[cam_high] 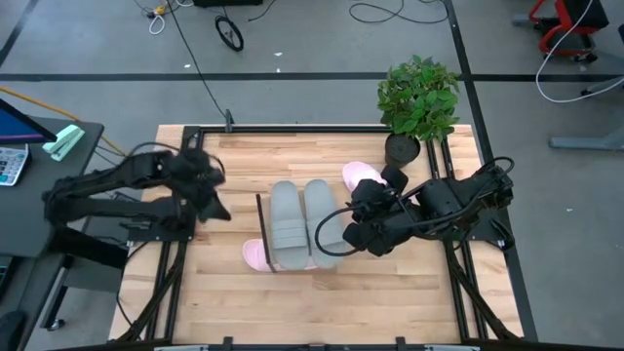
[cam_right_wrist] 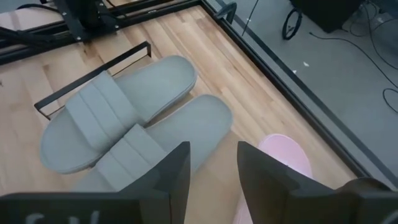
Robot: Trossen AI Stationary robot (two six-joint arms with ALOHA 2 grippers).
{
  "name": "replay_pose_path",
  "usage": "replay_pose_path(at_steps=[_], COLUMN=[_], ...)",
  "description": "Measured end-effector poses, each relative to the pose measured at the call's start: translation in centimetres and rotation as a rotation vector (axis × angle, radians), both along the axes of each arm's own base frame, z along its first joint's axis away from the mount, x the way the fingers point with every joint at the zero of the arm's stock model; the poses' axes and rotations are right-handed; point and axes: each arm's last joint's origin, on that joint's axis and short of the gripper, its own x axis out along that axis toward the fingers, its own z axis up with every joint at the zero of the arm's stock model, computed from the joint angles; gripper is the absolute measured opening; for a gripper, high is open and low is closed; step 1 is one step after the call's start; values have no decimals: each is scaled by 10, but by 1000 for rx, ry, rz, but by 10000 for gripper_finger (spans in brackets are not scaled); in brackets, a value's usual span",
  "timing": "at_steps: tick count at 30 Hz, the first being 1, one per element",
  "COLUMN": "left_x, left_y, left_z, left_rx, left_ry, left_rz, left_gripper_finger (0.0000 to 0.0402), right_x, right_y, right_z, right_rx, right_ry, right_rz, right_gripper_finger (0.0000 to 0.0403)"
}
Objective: Pick and place slides into the shelf
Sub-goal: Put the pink slide on the shelf
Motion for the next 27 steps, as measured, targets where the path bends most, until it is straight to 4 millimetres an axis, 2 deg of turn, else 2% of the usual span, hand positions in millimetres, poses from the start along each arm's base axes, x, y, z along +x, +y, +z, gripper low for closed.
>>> replay_pose_path(at_steps=[5,10,15,18,22,27], left_x=[8,12,19,16,7,6], left_y=[-22,-34,-45,-50,-52,-54], left_z=[-30,-53,-81,-101,-124,-134], left_rx=[-49,-41,-142,-200,-185,-190], left_ry=[122,155,124,162,248,220], left_rz=[-57,42,147,189,254,331], left_gripper_finger=[98,118,149,168,185,197], right_x=[-1,-3,-3,-3,-3,-3], right_y=[3,7,9,9,9,9], right_z=[0,0,-1,-1,-1,-1], right_rx=[12,17,23,27,29,28], right_ry=[-9,-13,-16,-20,-21,-21], right_rz=[-3,5,4,-1,-4,-4], right_gripper_finger=[137,137,137,137,137,137])
